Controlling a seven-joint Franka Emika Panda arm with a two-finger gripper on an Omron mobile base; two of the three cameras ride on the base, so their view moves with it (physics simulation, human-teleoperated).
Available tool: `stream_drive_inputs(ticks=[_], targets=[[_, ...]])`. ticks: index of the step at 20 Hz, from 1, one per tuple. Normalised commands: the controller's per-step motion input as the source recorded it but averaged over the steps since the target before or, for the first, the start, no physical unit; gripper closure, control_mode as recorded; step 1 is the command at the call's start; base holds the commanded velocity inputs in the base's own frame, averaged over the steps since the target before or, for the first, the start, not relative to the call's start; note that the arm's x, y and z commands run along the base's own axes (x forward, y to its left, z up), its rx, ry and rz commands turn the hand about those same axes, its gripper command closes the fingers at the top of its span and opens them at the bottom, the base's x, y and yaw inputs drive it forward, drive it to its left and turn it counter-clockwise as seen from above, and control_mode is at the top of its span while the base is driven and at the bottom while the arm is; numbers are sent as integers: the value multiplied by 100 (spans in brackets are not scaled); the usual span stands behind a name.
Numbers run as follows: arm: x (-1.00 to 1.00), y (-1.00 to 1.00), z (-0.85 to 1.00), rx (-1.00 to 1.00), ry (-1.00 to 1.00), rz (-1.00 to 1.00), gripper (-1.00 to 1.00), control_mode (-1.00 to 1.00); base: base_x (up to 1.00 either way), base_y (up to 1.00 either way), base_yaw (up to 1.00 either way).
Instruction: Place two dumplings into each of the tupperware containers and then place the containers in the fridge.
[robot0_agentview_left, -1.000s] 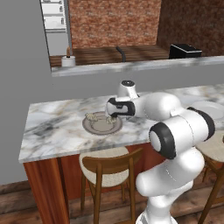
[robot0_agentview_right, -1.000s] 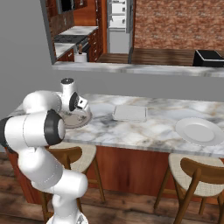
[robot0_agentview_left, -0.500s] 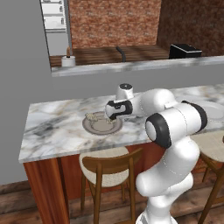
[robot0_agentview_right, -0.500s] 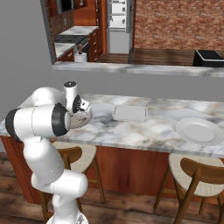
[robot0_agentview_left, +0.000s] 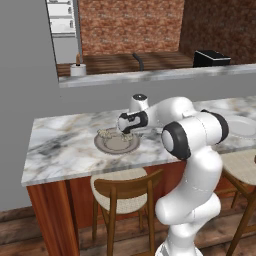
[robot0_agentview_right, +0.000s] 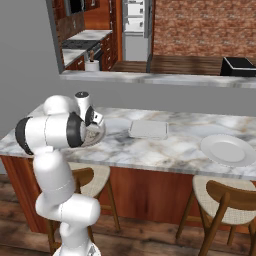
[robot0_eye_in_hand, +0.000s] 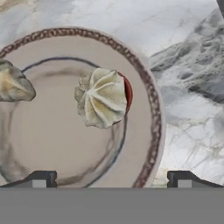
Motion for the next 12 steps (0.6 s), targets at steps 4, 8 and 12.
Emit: stream_drive_inputs(ticks=[4,8,12], targets=[[26,1,-20,0,0,0,-100,-100,0,0,0],[14,0,-29,0,0,0,-100,-100,0,0,0],[6,0,-31,0,0,0,-100,-100,0,0,0]])
